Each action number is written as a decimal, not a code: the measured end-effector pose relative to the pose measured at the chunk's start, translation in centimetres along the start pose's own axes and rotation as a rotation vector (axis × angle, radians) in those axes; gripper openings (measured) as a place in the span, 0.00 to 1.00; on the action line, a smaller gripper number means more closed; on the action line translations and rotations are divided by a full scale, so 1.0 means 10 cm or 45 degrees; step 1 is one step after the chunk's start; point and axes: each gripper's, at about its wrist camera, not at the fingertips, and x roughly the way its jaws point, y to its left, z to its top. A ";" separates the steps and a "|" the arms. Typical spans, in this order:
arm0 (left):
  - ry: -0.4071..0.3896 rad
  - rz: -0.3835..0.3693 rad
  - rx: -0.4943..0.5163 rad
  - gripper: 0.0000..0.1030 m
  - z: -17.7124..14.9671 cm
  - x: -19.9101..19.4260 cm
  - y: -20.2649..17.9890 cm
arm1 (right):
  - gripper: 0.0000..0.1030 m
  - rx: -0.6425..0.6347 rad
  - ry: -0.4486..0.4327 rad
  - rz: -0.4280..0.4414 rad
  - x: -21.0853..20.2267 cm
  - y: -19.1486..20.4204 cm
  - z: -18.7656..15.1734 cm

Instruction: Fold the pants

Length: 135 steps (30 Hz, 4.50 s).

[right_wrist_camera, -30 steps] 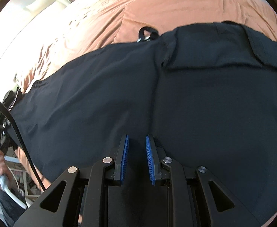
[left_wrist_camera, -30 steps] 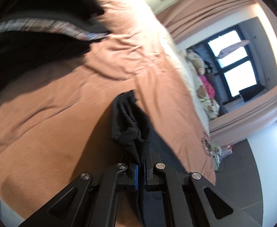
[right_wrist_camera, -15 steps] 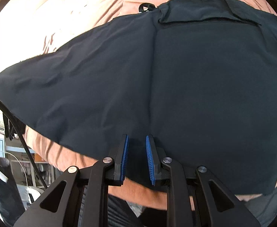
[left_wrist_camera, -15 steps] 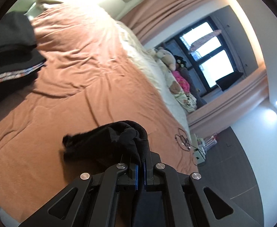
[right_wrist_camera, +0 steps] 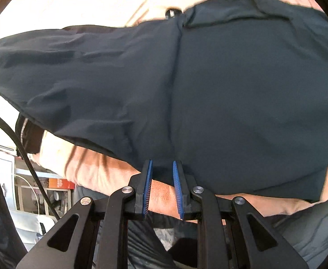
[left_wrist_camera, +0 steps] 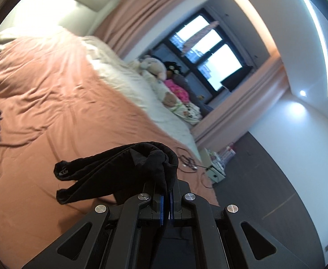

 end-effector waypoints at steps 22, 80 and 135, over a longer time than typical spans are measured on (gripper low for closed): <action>0.141 -0.232 0.316 0.03 -0.18 0.71 -1.84 | 0.34 0.046 -0.372 -0.039 -1.23 -0.79 -0.37; 1.127 -0.368 0.437 0.69 -3.43 3.50 -3.15 | 0.34 0.532 -0.622 -0.118 -2.39 -2.65 -1.29; 0.905 0.220 -0.088 0.49 -2.77 2.51 0.44 | 0.65 0.458 -0.467 0.092 -1.66 -3.23 -0.37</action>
